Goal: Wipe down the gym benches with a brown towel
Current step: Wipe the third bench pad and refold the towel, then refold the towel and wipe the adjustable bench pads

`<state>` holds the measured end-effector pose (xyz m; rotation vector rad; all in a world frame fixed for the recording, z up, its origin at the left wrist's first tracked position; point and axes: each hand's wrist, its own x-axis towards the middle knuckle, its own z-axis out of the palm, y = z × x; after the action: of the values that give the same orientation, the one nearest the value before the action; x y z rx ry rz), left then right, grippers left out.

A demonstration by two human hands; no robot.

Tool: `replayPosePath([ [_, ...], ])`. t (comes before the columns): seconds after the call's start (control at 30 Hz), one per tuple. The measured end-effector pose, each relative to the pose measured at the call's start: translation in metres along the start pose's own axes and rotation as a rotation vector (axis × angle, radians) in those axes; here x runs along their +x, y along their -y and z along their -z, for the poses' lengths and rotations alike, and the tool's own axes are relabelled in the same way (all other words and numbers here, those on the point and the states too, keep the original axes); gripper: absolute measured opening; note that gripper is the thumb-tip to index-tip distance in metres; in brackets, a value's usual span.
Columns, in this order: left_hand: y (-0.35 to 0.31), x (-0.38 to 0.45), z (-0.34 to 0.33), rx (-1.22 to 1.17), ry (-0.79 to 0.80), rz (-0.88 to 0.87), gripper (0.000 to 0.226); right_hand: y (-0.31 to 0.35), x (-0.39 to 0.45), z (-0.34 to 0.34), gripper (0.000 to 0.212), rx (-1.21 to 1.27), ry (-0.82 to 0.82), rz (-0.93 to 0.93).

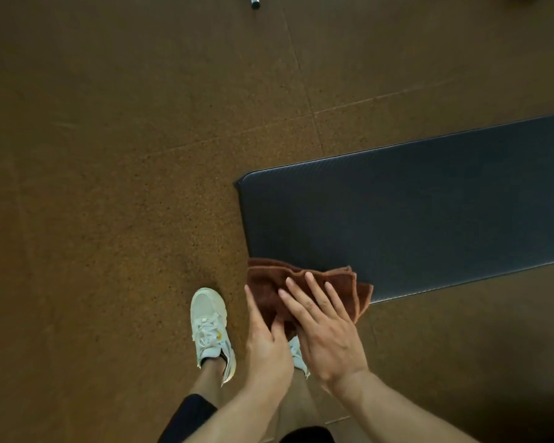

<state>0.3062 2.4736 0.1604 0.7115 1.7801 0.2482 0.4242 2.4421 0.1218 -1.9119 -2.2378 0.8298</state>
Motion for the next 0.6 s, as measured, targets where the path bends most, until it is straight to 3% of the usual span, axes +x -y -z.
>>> replayPosePath([
  [0.07, 0.0, -0.018, -0.01, -0.006, -0.067, 0.145, 0.071, 0.009, -0.014, 0.004, 0.057, 0.146, 0.039, -0.089],
  [0.17, -0.006, -0.043, -0.008, -0.153, -0.096, 0.315, 0.059, 0.035, -0.029, 0.043, 0.05, 0.48, 0.191, -0.375],
  [0.23, -0.035, -0.073, 0.009, -0.365, -0.056, 0.43, 0.053, 0.059, -0.044, 0.085, 0.059, 0.703, 0.255, -0.558],
  [0.3, -0.073, -0.111, 0.033, -0.628, 0.032, 0.539, 0.032, 0.078, -0.061, 0.129, 0.065, 0.869, 0.193, -0.7],
  [0.33, -0.091, -0.131, 0.046, -0.724, 0.094, 0.582, 0.029, 0.091, -0.07, 0.155, 0.058, 0.929, 0.156, -0.732],
  [0.43, -0.137, -0.18, 0.083, -0.798, 0.274, 0.623, 0.058, 0.13, -0.083, 0.231, 0.041, 1.078, 0.03, -0.751],
  [0.6, -0.204, -0.246, 0.13, -0.713, 0.473, 0.46, 0.052, 0.175, -0.085, 0.314, 0.033, 1.056, -0.056, -0.629],
])
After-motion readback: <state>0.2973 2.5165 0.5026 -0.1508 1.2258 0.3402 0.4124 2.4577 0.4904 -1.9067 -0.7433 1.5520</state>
